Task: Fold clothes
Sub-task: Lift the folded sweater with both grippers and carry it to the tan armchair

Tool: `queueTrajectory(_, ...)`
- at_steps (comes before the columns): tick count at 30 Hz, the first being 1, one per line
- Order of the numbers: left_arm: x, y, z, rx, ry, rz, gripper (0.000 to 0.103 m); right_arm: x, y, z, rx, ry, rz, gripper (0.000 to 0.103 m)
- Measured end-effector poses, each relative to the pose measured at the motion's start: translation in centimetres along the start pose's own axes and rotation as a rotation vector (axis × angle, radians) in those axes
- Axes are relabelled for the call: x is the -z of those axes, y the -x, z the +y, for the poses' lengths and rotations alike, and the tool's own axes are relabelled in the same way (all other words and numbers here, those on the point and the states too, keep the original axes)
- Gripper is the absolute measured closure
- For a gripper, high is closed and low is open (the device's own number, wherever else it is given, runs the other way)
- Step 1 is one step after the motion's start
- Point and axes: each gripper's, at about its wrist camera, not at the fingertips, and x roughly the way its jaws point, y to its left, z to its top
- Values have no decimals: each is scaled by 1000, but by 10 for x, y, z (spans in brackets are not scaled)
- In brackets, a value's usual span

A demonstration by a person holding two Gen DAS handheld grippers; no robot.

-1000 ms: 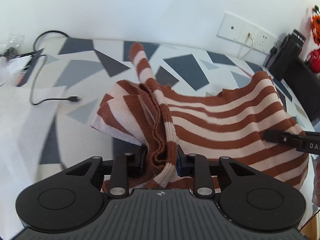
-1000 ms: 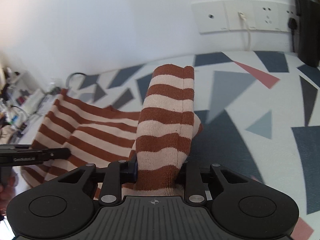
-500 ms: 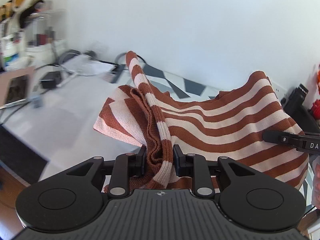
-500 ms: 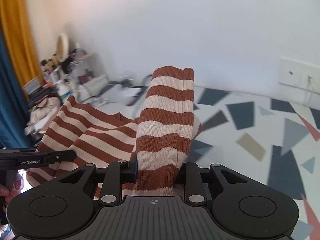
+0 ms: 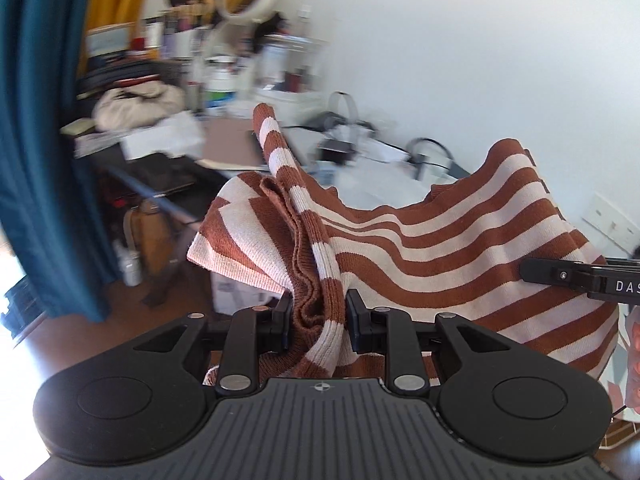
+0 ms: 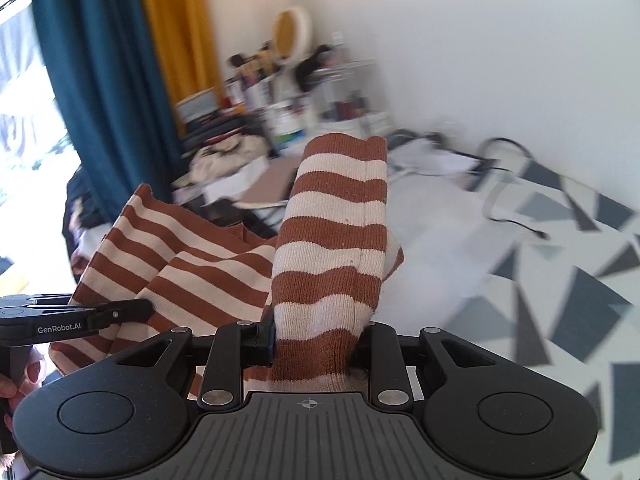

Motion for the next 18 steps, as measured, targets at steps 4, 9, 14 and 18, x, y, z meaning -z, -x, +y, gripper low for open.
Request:
queueTrajectory(4, 8, 20, 59, -88, 93, -17, 77, -13, -38, 64, -75, 86, 34, 81)
queueTrajectory(9, 4, 25, 125, -171, 156, 2, 77, -24, -92, 125, -147, 145, 83, 81)
queueTrajectory(14, -16, 18, 194, -231, 199, 13, 77, -41, -158, 184, -218, 185, 103, 81)
queueTrajectory(18, -44, 2, 253, -269, 172, 53, 77, -58, -219, 226, -267, 174, 101, 81)
